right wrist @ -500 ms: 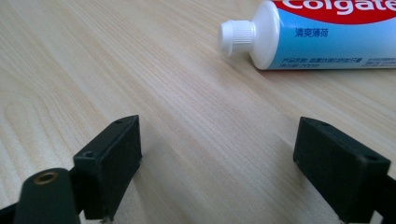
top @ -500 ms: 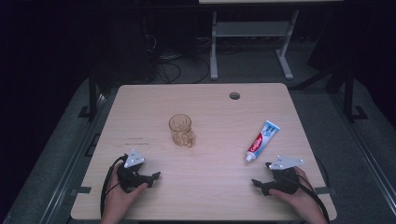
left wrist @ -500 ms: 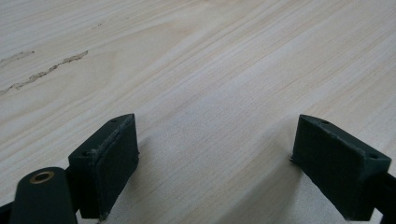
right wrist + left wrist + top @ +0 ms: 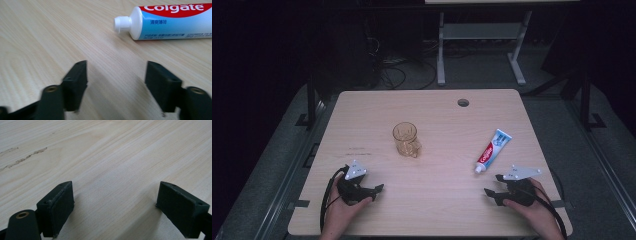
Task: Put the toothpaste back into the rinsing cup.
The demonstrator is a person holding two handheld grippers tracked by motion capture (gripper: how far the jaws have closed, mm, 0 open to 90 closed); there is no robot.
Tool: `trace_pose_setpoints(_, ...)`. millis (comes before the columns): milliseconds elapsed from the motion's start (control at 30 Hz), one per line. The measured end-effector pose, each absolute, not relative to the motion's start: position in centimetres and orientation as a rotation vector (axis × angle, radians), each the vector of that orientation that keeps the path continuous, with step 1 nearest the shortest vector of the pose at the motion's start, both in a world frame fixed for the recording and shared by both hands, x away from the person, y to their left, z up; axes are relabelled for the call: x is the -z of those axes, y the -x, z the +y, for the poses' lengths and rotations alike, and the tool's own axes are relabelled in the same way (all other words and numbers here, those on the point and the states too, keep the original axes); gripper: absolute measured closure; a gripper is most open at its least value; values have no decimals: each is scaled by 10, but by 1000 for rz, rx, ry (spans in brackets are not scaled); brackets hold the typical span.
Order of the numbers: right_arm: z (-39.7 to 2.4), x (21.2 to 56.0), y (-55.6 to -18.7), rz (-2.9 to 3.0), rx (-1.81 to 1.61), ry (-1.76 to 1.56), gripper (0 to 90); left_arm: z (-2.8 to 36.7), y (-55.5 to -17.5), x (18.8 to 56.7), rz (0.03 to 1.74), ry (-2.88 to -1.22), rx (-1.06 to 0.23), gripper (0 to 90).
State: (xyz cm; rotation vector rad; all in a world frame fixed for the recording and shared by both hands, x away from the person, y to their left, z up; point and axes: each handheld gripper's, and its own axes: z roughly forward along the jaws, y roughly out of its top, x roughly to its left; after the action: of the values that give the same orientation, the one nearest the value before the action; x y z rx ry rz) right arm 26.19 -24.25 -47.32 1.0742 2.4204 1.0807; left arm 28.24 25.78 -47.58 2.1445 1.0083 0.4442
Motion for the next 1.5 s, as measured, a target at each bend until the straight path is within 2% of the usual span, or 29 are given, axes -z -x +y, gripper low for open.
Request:
trace_pose_setpoints(233,-249,461,-261,2392,-1147,-1127,511,258,-282,476,1008,-2144,-444,131)
trace_pose_setpoints(300,-251,459,-262,2388,-1160,-1142,585,258,-282,476,1008,-2144,-444,130)
trace_pose_setpoints(333,-251,459,-262,2388,-1160,-1142,585,258,-282,476,1008,-2144,-444,130)
trace_pose_setpoints(367,-252,458,-262,2384,-1168,-1155,672,258,-282,476,1008,-2144,-443,131)
trace_pose_setpoints(400,-252,458,-262,2384,-1168,-1155,672,258,-282,476,1008,-2144,-443,130)
trace_pose_setpoints(433,-253,455,-263,2376,-1161,-1166,738,258,-283,476,1008,-2144,-443,130)
trace_pose_setpoints(633,-255,449,-264,2393,-1131,-1199,891,257,-283,476,1004,-2147,-442,130)
trace_pose_setpoints(1500,-249,418,-288,2343,-1230,-1209,900,257,-283,476,1005,-2147,-441,134)
